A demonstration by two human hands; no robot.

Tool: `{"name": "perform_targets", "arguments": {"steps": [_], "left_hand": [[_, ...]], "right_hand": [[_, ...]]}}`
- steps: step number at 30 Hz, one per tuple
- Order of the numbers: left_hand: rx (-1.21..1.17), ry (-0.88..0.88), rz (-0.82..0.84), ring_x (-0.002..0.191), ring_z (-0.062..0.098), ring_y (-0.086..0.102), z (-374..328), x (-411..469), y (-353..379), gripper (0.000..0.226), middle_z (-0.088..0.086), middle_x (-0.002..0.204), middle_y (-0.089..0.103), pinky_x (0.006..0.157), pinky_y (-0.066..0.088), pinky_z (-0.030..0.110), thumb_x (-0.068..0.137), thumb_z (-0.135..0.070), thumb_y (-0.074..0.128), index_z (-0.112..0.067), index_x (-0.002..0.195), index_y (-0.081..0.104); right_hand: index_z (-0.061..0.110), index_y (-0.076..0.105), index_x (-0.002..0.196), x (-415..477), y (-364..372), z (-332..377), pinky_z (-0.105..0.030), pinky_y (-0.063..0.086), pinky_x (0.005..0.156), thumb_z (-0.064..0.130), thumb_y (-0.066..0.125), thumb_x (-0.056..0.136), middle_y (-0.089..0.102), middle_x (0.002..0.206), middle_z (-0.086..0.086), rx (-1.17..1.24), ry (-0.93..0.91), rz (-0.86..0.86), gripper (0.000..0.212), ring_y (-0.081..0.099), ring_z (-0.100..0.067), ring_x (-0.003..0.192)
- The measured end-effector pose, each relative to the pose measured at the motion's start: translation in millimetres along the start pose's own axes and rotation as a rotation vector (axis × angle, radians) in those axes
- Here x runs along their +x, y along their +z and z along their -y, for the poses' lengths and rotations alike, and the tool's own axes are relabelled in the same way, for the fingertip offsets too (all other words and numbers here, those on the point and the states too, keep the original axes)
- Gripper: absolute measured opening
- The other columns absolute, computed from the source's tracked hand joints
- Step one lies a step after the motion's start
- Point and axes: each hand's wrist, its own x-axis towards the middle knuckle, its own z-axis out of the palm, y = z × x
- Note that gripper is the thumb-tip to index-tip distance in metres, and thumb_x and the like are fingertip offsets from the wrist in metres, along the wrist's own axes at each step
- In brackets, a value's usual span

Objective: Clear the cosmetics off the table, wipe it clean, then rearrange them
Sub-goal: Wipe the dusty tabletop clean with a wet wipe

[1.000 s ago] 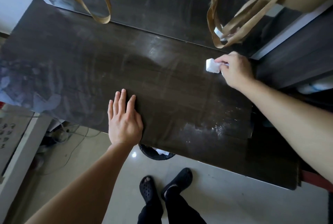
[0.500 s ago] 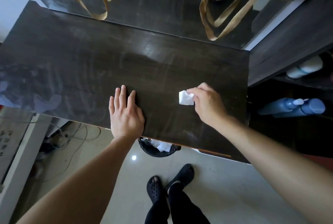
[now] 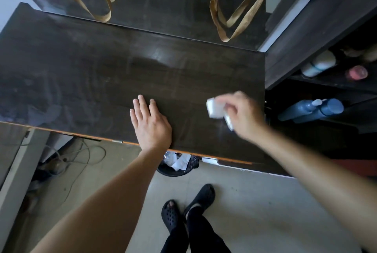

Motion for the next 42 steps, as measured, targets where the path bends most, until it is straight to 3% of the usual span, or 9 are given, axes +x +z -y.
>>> {"name": "perform_targets", "arguments": {"steps": [8, 14, 18, 21, 24, 29, 35, 38, 42], "left_hand": [[0.044, 0.039, -0.051, 0.139, 0.036, 0.029, 0.1, -4.0, 5.7, 0.050, 0.020, 0.146, 0.040, 0.116, 0.017, 0.047, 0.087, -0.023, 0.029, -0.007, 0.127, 0.054], [0.047, 0.046, -0.027, 0.140, 0.036, 0.027, -1.2, -4.0, 2.5, 0.050, 0.020, 0.147, 0.037, 0.117, 0.015, 0.048, 0.088, -0.023, 0.028, -0.007, 0.128, 0.053], [0.054, 0.035, -0.017, 0.141, 0.036, 0.026, -2.5, -4.3, 0.5, 0.049, 0.021, 0.148, 0.036, 0.117, 0.014, 0.048, 0.089, -0.023, 0.029, -0.007, 0.129, 0.052], [0.060, 0.031, -0.024, 0.141, 0.035, 0.026, -2.6, -4.2, 1.5, 0.048, 0.020, 0.148, 0.036, 0.117, 0.015, 0.049, 0.089, -0.022, 0.030, -0.007, 0.128, 0.053], [0.058, 0.030, -0.036, 0.141, 0.035, 0.026, -2.3, -4.0, 2.5, 0.047, 0.020, 0.148, 0.037, 0.117, 0.014, 0.047, 0.089, -0.022, 0.029, -0.007, 0.128, 0.053], [0.060, 0.038, -0.044, 0.142, 0.034, 0.025, -2.0, -4.7, 3.4, 0.046, 0.019, 0.148, 0.036, 0.118, 0.012, 0.046, 0.091, -0.022, 0.031, -0.008, 0.129, 0.052], [0.060, 0.036, -0.039, 0.141, 0.035, 0.025, -2.0, -4.3, 2.0, 0.046, 0.020, 0.148, 0.036, 0.118, 0.014, 0.048, 0.089, -0.022, 0.032, -0.007, 0.129, 0.052], [0.049, 0.034, -0.036, 0.141, 0.036, 0.026, -2.6, -4.0, 2.0, 0.047, 0.021, 0.147, 0.037, 0.117, 0.015, 0.049, 0.089, -0.022, 0.031, -0.007, 0.128, 0.052], [0.040, 0.037, -0.030, 0.141, 0.035, 0.025, -1.5, -4.6, 2.0, 0.045, 0.021, 0.148, 0.036, 0.118, 0.014, 0.048, 0.089, -0.019, 0.036, -0.006, 0.129, 0.052]], "right_hand": [[0.022, 0.058, 0.110, 141.7, -25.6, -53.3, -0.041, 0.045, 0.079, -0.002, 0.056, 0.083, 0.051, 0.114, -0.015, -0.468, 0.185, -0.021, 0.036, 0.052, -0.038, 0.102], [0.014, 0.067, 0.096, 54.0, 5.4, -42.5, -0.039, 0.046, 0.067, -0.004, 0.054, 0.078, 0.055, 0.095, -0.014, -0.368, 0.046, -0.100, 0.028, 0.053, -0.037, 0.085], [0.015, 0.072, 0.094, -53.8, 16.8, -24.2, -0.035, 0.050, 0.059, -0.015, 0.060, 0.071, 0.056, 0.086, -0.003, -0.169, -0.143, 0.151, 0.040, 0.054, -0.026, 0.076], [0.015, 0.071, 0.096, -13.4, 0.8, -29.1, -0.037, 0.050, 0.064, -0.006, 0.055, 0.076, 0.056, 0.087, -0.007, -0.141, -0.149, 0.133, 0.034, 0.056, -0.028, 0.080], [0.015, 0.065, 0.109, 82.2, -25.4, -47.9, -0.042, 0.047, 0.080, 0.002, 0.054, 0.081, 0.053, 0.105, -0.016, -0.427, 0.000, -0.022, 0.033, 0.052, -0.038, 0.099], [-0.001, 0.043, 0.130, 156.5, -42.2, -68.1, -0.050, 0.044, 0.087, 0.001, 0.052, 0.088, 0.045, 0.127, -0.028, -0.825, 0.234, 0.085, 0.043, 0.045, -0.045, 0.116], [0.001, 0.054, 0.090, 67.9, -20.5, -67.5, -0.044, 0.049, 0.062, -0.002, 0.048, 0.081, 0.054, 0.092, -0.025, -0.811, 0.068, -0.051, 0.012, 0.055, -0.041, 0.085], [0.008, 0.055, 0.083, -20.1, -6.3, -59.2, -0.039, 0.047, 0.051, 0.006, 0.037, 0.075, 0.052, 0.087, -0.014, -0.592, -0.021, -0.015, 0.020, 0.054, -0.036, 0.081], [0.014, 0.068, 0.088, -72.5, -6.0, -49.2, -0.033, 0.048, 0.058, -0.005, 0.049, 0.077, 0.057, 0.084, -0.002, -0.158, 0.013, 0.140, 0.030, 0.058, -0.021, 0.075]]}}
